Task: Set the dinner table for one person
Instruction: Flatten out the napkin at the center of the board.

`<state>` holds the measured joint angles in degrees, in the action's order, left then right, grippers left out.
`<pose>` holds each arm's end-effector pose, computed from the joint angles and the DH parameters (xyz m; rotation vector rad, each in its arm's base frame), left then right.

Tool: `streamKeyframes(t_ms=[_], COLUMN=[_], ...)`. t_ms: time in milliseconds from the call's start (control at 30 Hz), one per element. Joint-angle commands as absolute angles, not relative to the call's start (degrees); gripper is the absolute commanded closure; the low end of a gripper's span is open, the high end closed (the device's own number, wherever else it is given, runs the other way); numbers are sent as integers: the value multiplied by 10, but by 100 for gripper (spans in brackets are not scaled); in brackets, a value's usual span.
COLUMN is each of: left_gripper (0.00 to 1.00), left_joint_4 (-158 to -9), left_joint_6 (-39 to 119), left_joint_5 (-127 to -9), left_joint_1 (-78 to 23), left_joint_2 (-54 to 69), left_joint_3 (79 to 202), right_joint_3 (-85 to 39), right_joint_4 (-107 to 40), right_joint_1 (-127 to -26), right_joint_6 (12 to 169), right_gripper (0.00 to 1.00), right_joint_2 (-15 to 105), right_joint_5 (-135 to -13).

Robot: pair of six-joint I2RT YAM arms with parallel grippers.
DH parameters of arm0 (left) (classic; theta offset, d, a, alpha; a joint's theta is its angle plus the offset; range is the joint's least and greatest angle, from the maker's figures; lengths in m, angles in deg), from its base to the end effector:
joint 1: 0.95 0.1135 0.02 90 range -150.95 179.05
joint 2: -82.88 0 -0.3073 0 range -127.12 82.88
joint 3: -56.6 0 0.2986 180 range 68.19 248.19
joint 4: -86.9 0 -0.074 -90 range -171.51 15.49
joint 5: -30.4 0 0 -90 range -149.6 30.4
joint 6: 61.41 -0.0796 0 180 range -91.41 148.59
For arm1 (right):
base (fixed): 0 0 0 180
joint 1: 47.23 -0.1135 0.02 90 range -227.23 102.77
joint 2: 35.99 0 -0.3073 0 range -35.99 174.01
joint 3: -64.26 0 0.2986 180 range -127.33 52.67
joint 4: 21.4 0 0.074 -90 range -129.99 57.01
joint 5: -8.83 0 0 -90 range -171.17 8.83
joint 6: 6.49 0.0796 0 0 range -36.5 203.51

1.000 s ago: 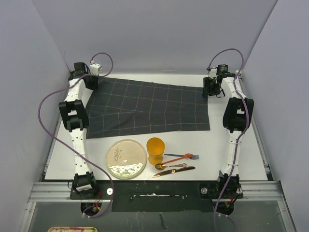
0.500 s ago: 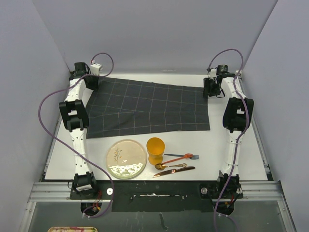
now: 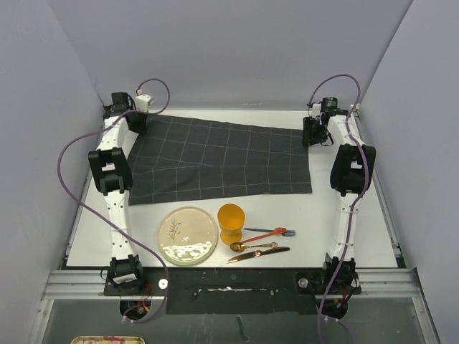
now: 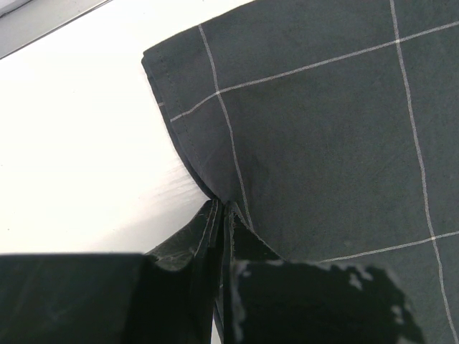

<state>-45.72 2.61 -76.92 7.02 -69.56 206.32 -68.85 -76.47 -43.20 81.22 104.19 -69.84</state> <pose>0.6836 0.0718 0.1264 0.5048 2.3409 -0.0949 0.6230 -0.0282 0.1391 -0.0248 2.6379 0.2251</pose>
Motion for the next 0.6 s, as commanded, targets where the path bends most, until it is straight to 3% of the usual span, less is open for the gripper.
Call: streamKeyframes(t_ms=[0,333,567], left_gripper=[100,100,100], left_joint_4=[-427,-427,-433], left_joint_6=[20,17,19], left_joint_5=[-760,-758,-759], left_joint_1=[63,60,60], left_joint_2=[-684,-685,-681], left_joint_3=[2046,2045,2037], right_joint_3=[-706,-706,-706], right_joint_4=[-776,-789,-789], right_joint_1=[-438,-440,-443], right_joint_6=[816,805,800], right_gripper=[65,75,90], right_joint_2=[1046,1046,1046], right_joint_5=[-704,-703,-706])
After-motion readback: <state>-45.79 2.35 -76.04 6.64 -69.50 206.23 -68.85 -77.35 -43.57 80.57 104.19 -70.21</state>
